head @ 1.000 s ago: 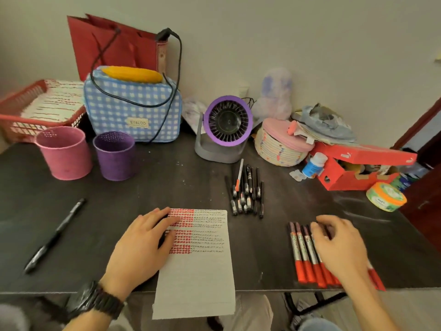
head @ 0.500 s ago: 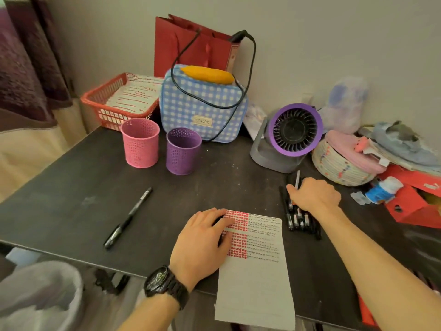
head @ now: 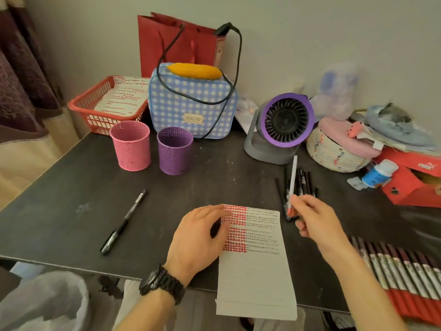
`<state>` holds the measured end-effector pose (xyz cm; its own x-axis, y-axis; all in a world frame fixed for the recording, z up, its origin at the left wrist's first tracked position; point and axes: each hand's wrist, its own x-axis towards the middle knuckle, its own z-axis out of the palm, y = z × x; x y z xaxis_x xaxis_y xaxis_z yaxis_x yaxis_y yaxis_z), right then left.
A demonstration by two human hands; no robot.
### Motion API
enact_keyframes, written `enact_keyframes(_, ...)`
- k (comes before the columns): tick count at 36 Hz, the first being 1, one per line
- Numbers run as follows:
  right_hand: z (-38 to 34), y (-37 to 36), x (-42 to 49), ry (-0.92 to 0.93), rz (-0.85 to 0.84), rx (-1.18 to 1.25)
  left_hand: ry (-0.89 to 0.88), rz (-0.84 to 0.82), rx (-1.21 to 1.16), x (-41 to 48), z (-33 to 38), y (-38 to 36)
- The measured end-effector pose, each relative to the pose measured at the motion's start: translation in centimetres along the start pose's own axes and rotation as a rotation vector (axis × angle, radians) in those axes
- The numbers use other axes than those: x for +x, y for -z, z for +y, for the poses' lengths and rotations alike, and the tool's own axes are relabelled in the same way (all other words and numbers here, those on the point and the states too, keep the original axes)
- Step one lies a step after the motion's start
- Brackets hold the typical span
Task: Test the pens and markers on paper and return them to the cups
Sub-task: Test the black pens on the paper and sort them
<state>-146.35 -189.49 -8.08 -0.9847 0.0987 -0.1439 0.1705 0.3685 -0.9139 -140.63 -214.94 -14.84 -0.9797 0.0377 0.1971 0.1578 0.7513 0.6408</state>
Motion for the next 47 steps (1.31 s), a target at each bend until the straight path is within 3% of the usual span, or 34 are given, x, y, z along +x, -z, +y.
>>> enact_keyframes(5, 1.1, -2.4, -7.8, 0.057, -0.069, 0.224, 0.024, 0.065, -0.153, -0.5, 0.6, 0.8)
enact_keyframes(13, 1.7, -5.1, -12.5, 0.074, -0.072, 0.367, -0.137, -0.080, -0.283, -3.1, 5.3, 1.0)
enact_keyframes(18, 1.7, -4.8, -13.4, 0.057, -0.042, 0.456, -0.133, -0.090, -0.386, -3.8, 6.4, 1.2)
enact_keyframes(23, 1.3, -4.5, -12.7, 0.007, -0.077, 0.649, -0.174, -0.148, -0.235, -3.4, 6.1, 1.9)
enact_keyframes(29, 1.5, -5.2, -12.3, 0.050, -0.071, 0.584, -0.224, -0.224, -0.094, -3.5, 6.0, 1.8)
enact_keyframes(35, 1.5, -4.5, -11.5, 0.031, -0.031, 0.578, -0.450, -0.034, 0.229, -3.4, 6.4, 2.5)
enact_keyframes(39, 1.4, -5.2, -11.0, -0.014, -0.025, 0.616, -0.492, 0.020, 0.318, -3.1, 6.1, 2.6)
enact_keyframes(41, 1.3, -5.6, -10.5, -0.058, -0.008, 0.634, -0.491, 0.029, 0.355, -3.0, 6.0, 2.5)
enact_keyframes(43, 1.7, -4.6, -9.3, -0.130, 0.119, 0.741, -0.459, 0.058, 0.387, -2.9, 5.3, 3.1)
enact_keyframes(45, 2.3, -2.2, -7.9, -0.147, 0.276, 0.803, -0.344, 0.089, 0.409, -3.0, 3.6, 4.2)
enact_keyframes(47, 2.7, -0.1, -7.0, -0.098, 0.308, 0.734, -0.202, 0.107, 0.386, -3.1, 1.8, 5.3)
